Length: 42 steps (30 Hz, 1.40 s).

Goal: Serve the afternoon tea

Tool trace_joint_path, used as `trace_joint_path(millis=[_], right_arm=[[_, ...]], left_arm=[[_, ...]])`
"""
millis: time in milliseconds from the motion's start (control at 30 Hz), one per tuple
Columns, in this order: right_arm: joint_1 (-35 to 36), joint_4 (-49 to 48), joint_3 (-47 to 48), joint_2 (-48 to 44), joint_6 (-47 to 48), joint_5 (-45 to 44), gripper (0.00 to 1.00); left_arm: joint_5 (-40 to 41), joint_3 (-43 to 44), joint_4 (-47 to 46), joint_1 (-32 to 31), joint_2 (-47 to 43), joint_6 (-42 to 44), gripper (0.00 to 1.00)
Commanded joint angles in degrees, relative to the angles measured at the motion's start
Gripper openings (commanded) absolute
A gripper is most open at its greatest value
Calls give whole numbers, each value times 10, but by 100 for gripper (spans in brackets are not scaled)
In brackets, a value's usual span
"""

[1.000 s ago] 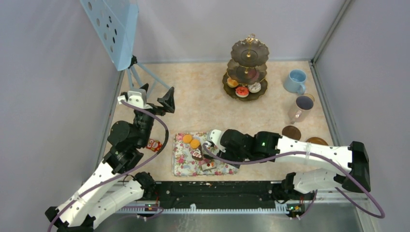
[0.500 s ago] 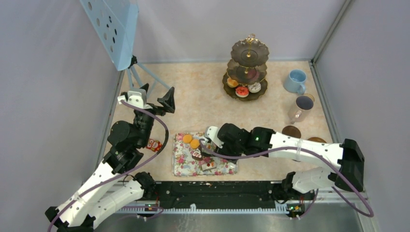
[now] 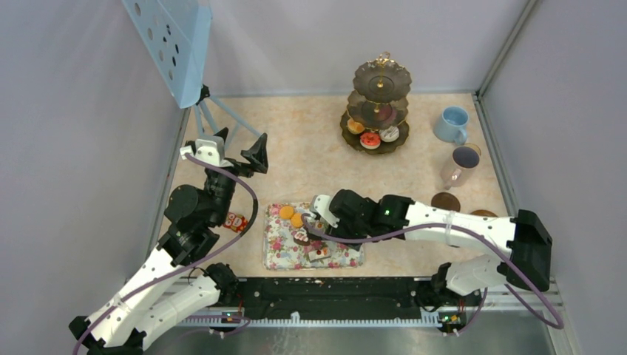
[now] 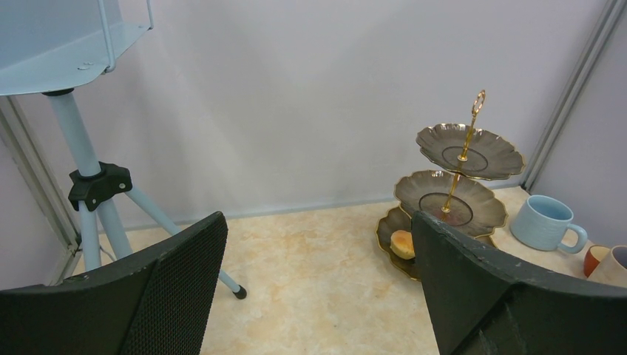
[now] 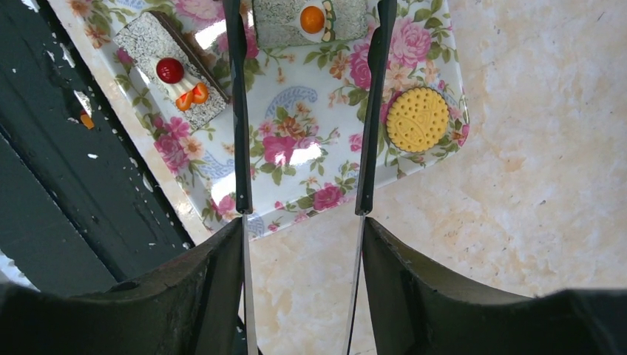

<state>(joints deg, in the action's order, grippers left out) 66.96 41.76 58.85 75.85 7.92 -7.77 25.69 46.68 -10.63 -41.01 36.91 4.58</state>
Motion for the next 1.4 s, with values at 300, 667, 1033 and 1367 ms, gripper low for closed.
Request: trace_joint_path(millis=[300, 667, 1033, 1367], right_arm=[[-6, -24, 1, 22, -1, 2, 49], [-6, -12, 0, -26, -28, -64, 33], [-55, 21, 69, -138, -240, -274, 29], [-327, 17, 131, -144, -177, -206, 27]], left_arm=[[-7, 0, -17, 1, -2, -3, 99], [-7, 2, -17, 2, 1, -3, 99], [-12, 3, -15, 2, 7, -7, 99], [-15, 6, -10, 2, 1, -11, 99]])
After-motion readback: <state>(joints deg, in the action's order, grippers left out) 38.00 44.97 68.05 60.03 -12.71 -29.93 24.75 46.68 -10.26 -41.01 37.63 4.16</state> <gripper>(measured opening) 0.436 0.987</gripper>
